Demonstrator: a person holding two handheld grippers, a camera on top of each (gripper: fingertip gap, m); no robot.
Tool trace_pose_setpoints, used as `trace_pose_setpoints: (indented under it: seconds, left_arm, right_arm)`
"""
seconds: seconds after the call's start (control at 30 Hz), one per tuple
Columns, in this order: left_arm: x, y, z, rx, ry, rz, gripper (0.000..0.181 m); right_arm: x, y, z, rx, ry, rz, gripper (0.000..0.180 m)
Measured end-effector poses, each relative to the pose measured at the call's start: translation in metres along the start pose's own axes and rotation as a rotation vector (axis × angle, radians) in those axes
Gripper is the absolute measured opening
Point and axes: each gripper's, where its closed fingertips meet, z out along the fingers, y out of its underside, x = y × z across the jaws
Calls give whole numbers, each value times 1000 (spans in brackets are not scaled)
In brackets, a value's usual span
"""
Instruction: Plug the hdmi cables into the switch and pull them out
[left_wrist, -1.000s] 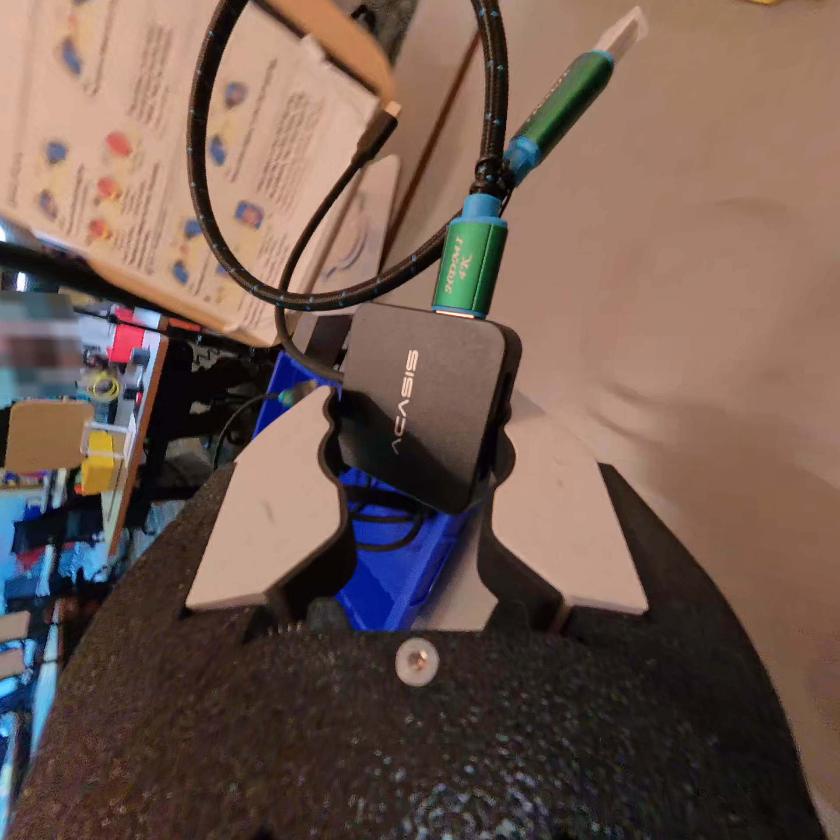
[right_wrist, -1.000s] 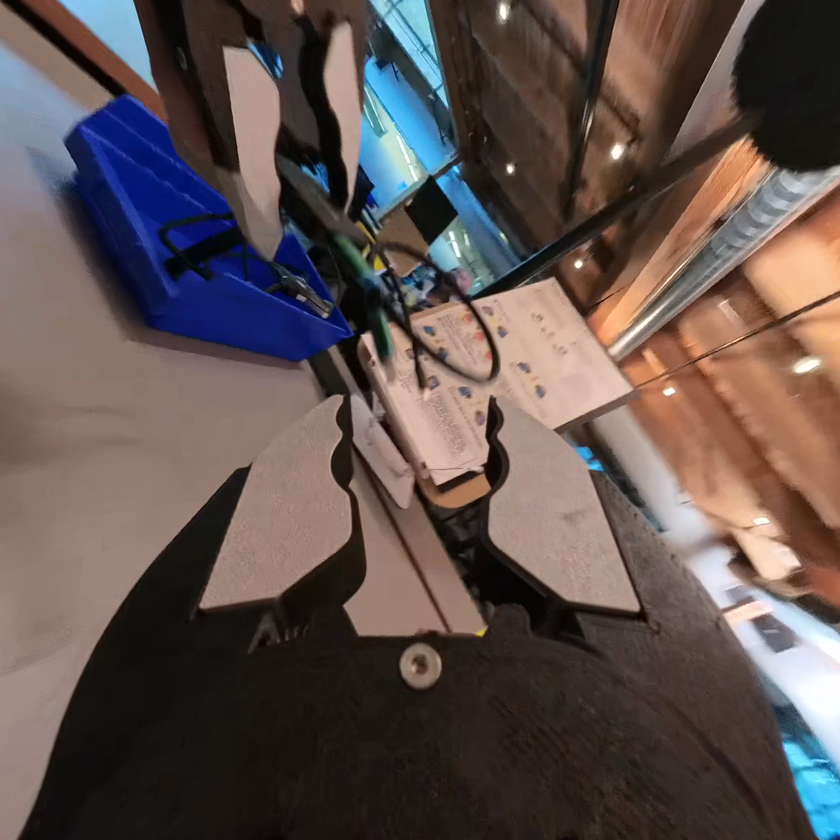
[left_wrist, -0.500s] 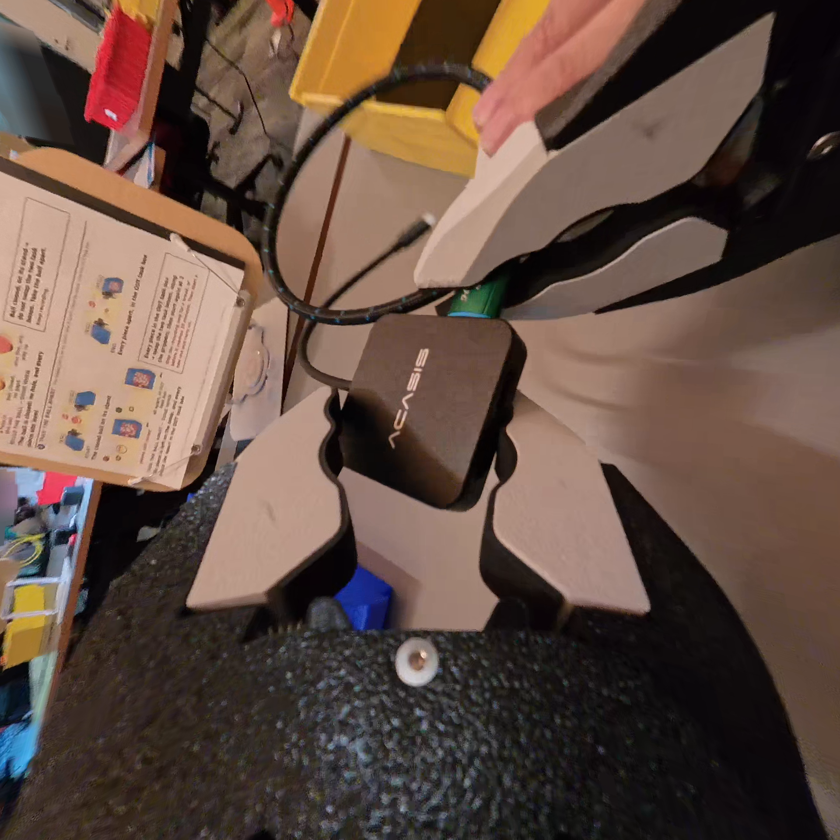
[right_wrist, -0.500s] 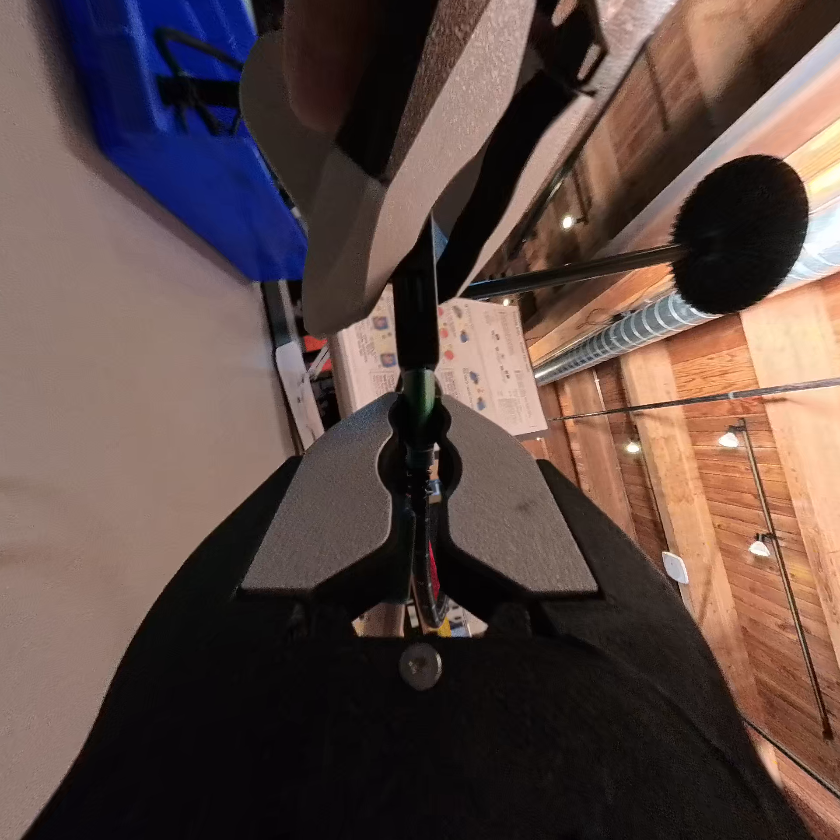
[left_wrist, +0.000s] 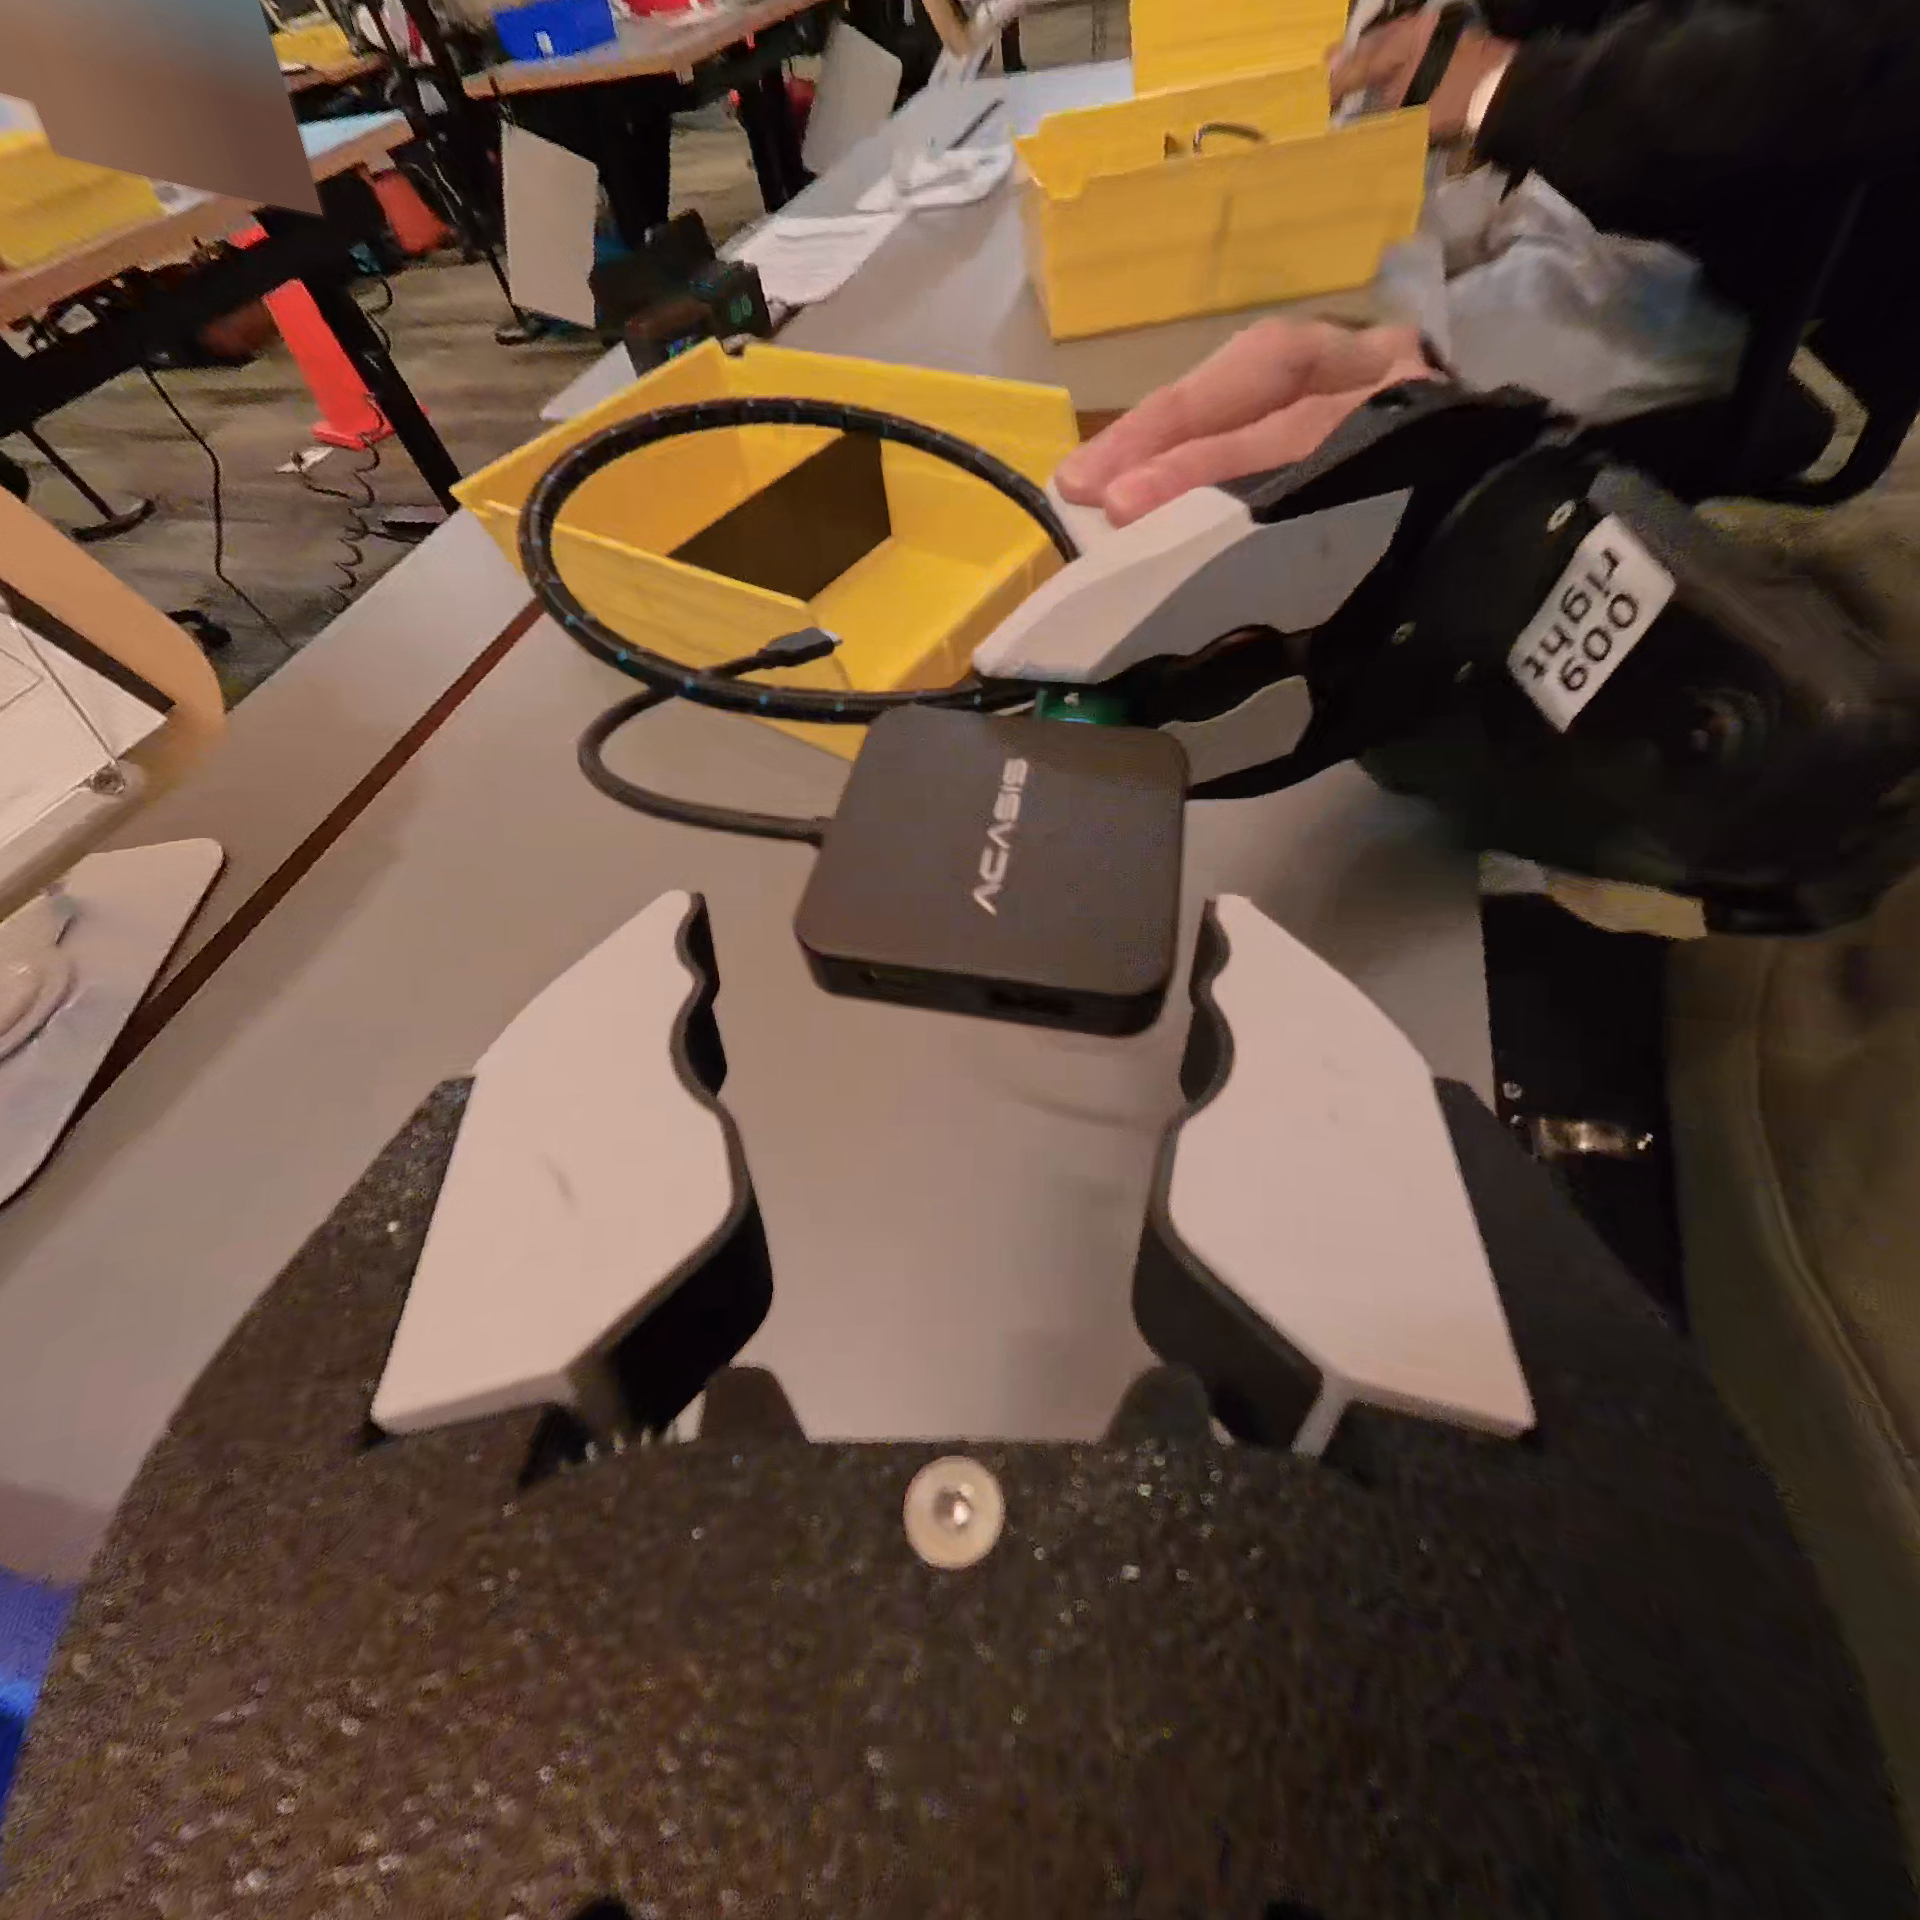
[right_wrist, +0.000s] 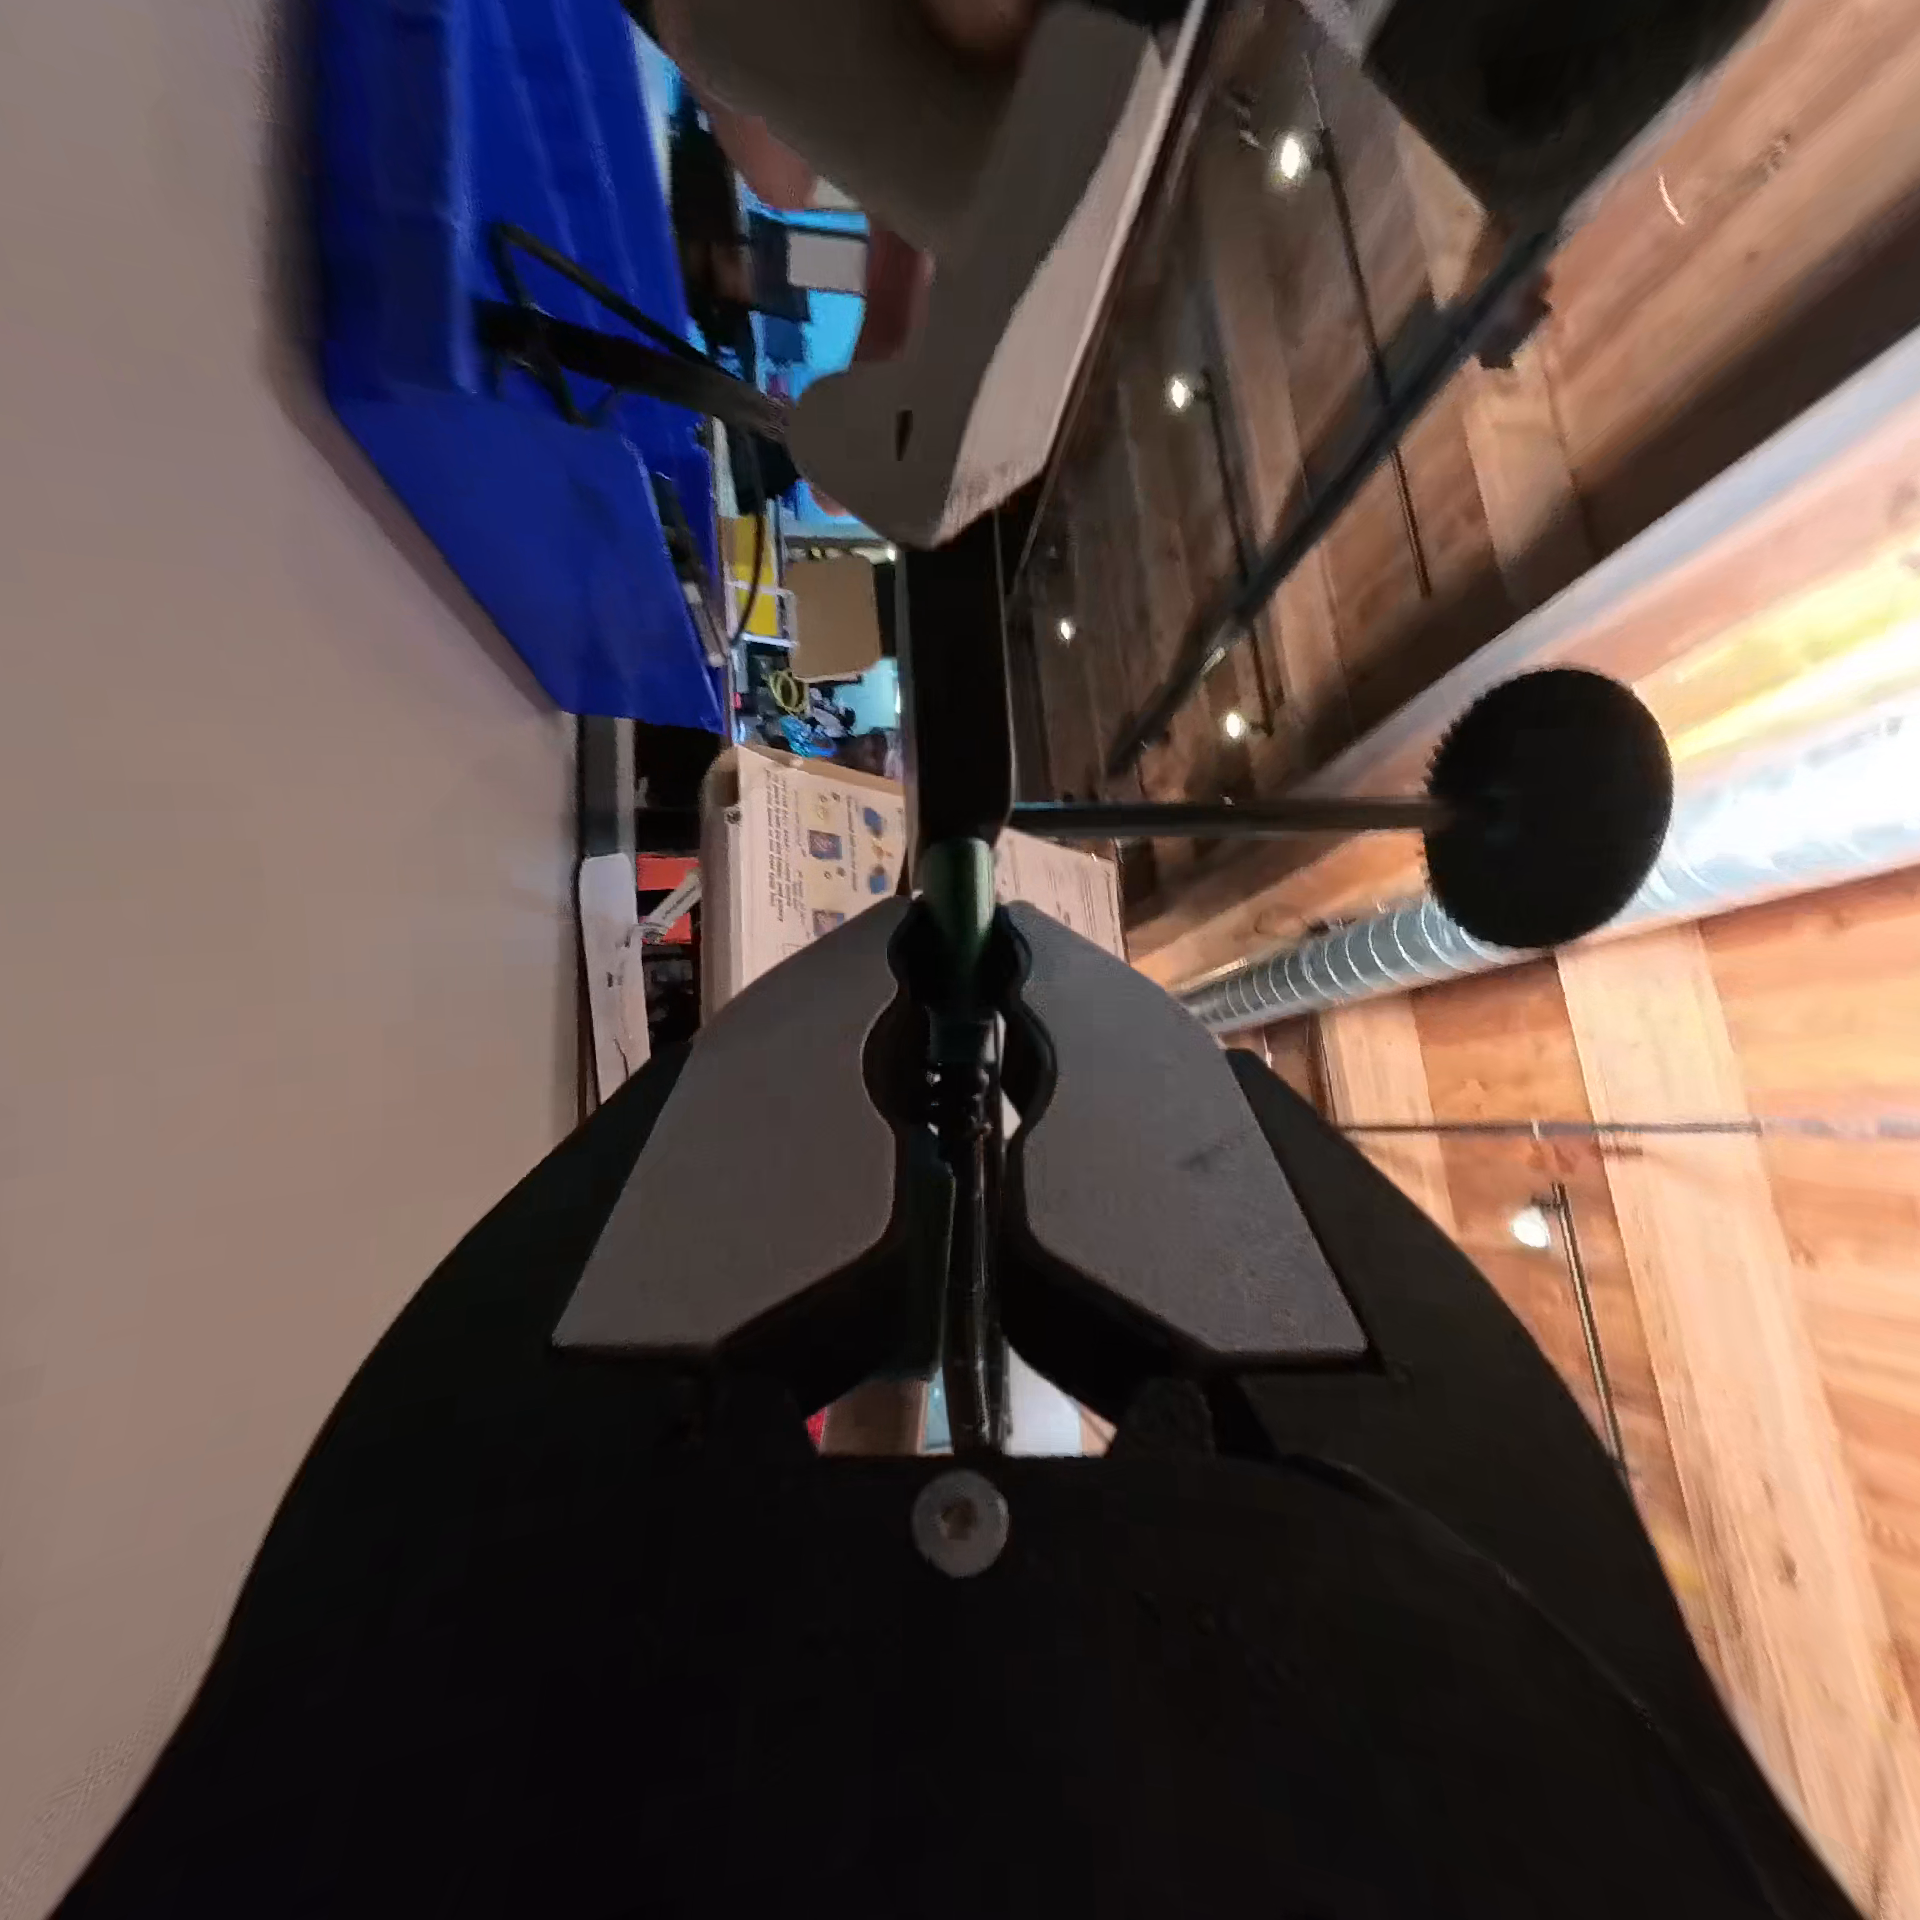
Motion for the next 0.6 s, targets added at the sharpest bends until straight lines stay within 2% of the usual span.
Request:
trace_pose_setpoints:
  seconds: [0.17,0.43,0.57,0.6]
  left_arm:
    - [13,25,7,-173,83,-4,84]
    - [16,34,17,-178,78,-43,86]
    - [12,40,23,-177,44,15,85]
    - [9,42,24,-176,23,44,85]
  right_arm:
    - [-2,-13,2,25,-24,-33,11]
    - [-12,-15,3,29,-95,-47,11]
    - [-30,-13,-1,57,-255,121,13]
    - [-37,-15,-3,70,-334,201,23]
